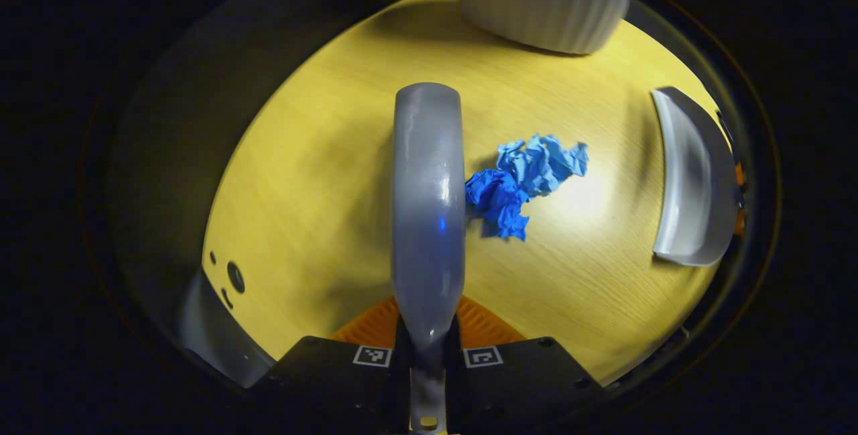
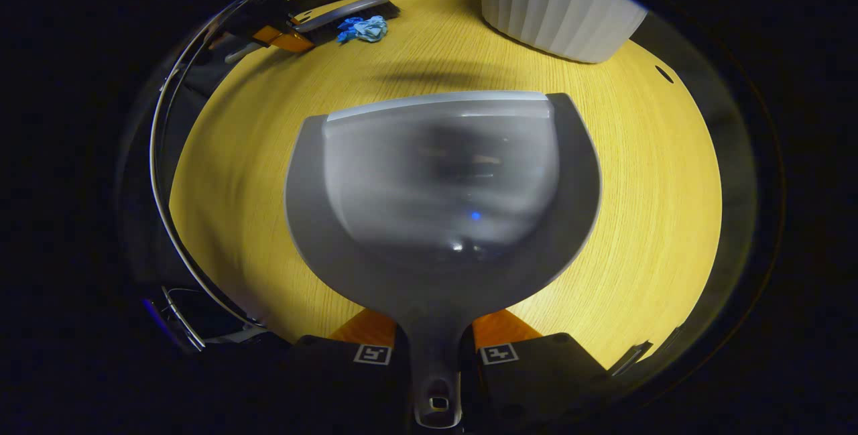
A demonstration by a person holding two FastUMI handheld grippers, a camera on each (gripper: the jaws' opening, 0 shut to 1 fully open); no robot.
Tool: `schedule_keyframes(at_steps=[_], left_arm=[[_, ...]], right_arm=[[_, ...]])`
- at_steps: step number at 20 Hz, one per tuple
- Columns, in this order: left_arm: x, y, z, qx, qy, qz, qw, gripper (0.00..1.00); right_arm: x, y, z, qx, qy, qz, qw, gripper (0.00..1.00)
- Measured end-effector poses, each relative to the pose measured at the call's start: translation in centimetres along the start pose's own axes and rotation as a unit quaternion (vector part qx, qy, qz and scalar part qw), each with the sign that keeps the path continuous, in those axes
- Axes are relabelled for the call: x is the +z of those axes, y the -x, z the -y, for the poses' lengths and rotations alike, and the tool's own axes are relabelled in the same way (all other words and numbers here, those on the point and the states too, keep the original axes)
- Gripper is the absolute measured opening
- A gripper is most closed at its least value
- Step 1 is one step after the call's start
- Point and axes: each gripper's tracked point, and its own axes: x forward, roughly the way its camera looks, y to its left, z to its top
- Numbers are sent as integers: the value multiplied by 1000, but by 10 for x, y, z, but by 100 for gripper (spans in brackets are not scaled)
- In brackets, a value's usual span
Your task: Pick up the small broom and dustpan from the desktop, sweep the trash into the dustpan with the broom, and then empty the trash into the garbage bin.
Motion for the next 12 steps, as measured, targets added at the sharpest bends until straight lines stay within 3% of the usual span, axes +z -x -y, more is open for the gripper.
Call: schedule_keyframes(at_steps=[3,9,12], left_arm=[[16,-3,35,-28,-45,11,999,25],[19,25,139,-157,-11,0,988,25],[22,41,188,-225,34,-13,974,25]], right_arm=[[-1,-3,3,4,10,5,1000,33],[2,0,9,3,40,14,999,33],[3,-3,10,12,45,15,999,33]])
